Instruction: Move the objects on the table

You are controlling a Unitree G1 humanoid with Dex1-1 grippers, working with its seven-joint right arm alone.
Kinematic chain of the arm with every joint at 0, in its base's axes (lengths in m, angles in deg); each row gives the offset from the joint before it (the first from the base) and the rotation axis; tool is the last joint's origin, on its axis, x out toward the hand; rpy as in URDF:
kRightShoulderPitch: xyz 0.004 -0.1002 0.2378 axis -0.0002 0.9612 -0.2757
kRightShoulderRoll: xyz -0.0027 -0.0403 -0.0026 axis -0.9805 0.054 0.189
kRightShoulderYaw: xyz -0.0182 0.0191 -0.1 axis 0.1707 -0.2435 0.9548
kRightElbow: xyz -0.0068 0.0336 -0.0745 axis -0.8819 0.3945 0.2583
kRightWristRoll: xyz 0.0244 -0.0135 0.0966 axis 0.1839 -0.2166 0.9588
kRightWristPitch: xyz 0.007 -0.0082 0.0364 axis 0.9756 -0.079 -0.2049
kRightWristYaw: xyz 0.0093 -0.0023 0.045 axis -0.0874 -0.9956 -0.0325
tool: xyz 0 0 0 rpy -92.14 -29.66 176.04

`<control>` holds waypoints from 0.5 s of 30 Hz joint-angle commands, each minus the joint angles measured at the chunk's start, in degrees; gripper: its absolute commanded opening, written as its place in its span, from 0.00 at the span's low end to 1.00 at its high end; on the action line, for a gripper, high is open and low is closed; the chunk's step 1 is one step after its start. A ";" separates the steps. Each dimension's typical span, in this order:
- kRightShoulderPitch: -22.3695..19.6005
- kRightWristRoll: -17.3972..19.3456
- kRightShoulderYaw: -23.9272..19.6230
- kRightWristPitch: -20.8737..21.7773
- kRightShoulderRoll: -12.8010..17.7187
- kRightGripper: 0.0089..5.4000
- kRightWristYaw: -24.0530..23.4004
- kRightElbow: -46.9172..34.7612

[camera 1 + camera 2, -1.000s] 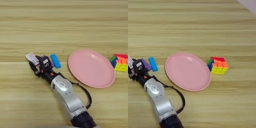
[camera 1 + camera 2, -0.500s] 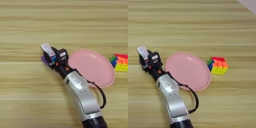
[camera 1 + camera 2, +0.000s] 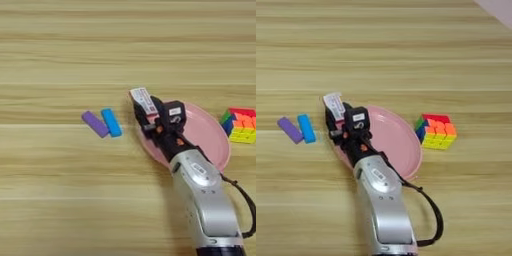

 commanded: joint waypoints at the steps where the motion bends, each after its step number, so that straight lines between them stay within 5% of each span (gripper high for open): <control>1: -1.41 1.26 -3.03 1.30 1.66 0.38 -0.98 -1.98; 15: -1.10 -0.26 -6.54 3.82 3.35 0.38 -2.56 6.04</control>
